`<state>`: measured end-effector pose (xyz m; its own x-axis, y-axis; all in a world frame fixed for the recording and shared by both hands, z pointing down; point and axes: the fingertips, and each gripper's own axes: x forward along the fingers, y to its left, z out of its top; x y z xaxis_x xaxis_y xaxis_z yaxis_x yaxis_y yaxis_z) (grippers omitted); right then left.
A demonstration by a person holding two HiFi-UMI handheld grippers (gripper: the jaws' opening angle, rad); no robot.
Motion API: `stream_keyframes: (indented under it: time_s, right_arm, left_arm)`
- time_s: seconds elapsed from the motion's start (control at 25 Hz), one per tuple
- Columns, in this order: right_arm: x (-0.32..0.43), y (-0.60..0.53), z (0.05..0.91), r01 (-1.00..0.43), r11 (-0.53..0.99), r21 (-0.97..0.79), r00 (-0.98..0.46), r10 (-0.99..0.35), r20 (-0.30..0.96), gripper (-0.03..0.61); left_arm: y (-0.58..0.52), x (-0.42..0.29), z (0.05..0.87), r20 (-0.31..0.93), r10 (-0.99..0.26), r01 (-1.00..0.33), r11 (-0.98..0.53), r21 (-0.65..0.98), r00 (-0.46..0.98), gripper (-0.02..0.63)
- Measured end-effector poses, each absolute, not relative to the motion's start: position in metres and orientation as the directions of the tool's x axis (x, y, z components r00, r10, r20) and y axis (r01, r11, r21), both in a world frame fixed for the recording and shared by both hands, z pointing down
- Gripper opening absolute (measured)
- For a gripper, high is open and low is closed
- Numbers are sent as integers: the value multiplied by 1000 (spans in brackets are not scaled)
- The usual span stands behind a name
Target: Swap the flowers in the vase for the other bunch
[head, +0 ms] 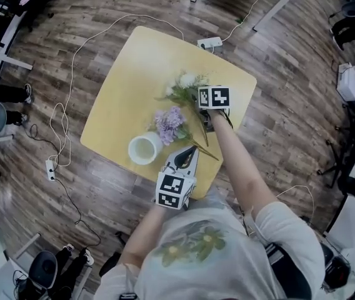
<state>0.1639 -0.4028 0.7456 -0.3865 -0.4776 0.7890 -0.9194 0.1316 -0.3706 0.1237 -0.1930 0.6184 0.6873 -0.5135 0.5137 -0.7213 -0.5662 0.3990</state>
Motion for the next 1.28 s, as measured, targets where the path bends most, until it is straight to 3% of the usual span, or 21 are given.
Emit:
stream_keyframes:
  time_s: [0.44,0.6,0.68,1.28]
  right_arm:
    - [153,-405,772,-959,140,-247,-283,-425,860,253]
    - [144,-403,771,-943,140,-300,-331,-431,840,116]
    - [141,-401,771,-939,135,-317,-343,-444,827,92]
    - [141,-397,715,-935,158,-318,-348,-587,731,74]
  left_arm:
    - [-186,119,624,526,-507,-725,-563,397,682,18]
    - [-184,112,625,528,-510,-727,-565,390,679,18]
    - [-183,108,625,529,-513,-730,-563,387,676,18]
    - [-164,86,606,520,-528,-735,-564,376,672,18]
